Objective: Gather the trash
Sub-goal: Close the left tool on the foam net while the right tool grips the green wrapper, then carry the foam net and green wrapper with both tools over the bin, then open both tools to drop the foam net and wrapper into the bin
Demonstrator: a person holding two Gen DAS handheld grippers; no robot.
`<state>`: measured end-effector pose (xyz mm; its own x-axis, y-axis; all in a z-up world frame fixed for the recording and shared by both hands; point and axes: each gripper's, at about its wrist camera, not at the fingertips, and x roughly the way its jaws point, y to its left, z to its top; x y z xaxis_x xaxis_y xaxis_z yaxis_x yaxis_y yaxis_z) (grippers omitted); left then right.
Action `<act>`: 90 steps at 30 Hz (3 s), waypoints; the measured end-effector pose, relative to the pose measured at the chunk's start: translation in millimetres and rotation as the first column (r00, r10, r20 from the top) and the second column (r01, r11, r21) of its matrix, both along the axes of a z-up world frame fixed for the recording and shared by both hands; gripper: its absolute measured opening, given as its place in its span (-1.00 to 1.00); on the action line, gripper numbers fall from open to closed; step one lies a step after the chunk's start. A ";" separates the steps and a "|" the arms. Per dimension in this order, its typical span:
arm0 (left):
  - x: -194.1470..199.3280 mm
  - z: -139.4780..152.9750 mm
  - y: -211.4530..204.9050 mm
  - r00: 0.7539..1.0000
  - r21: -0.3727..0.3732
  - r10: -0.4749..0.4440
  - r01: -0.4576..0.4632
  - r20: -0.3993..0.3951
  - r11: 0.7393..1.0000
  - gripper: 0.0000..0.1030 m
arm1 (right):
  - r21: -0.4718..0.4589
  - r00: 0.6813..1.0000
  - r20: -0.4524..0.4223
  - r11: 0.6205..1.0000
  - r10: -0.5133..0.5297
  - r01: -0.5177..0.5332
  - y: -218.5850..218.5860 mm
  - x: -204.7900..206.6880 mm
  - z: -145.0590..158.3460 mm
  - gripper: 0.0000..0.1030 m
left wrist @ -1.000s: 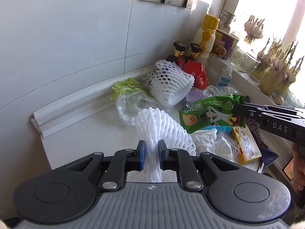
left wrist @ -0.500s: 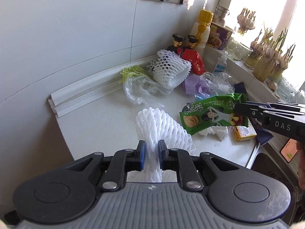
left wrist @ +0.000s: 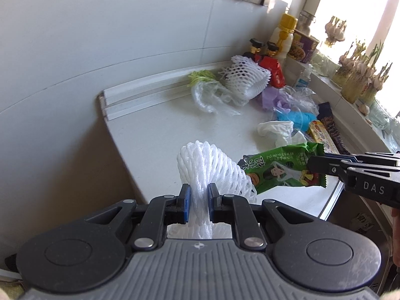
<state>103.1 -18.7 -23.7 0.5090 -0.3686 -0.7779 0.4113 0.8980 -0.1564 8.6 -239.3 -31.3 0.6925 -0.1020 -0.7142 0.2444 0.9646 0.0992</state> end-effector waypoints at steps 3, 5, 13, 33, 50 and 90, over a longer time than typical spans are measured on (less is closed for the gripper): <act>-2.6 -3.1 15.9 0.999 -0.001 0.032 -0.032 -0.005 0.999 -0.75 | 0.011 1.000 -0.016 1.000 0.024 -0.024 16.8 1.5 -3.5 -0.75; -4.3 -5.3 26.7 0.998 0.000 0.055 -0.055 -0.009 0.998 -0.75 | 0.013 0.999 -0.024 0.999 0.044 -0.044 29.7 3.9 -5.5 -0.75; -6.9 -20.7 77.3 0.985 0.017 0.170 -0.170 -0.024 0.985 -0.75 | -0.005 0.991 -0.058 0.992 0.123 -0.124 78.6 24.4 -14.7 -0.75; 33.7 -130.6 164.0 0.926 0.065 0.350 -0.345 -0.142 0.936 -0.75 | -0.165 0.942 -0.181 0.936 0.282 -0.312 207.9 94.3 -101.9 -0.75; 80.6 -258.6 163.5 0.920 0.115 0.297 -0.276 -0.257 0.954 -0.75 | -0.261 0.902 -0.345 0.896 0.260 -0.359 237.2 130.3 -251.1 -0.76; 100.6 -276.1 146.3 0.932 0.183 0.230 -0.184 -0.281 0.966 0.30 | -0.278 0.861 -0.427 0.865 0.277 -0.416 245.5 162.2 -297.2 -0.11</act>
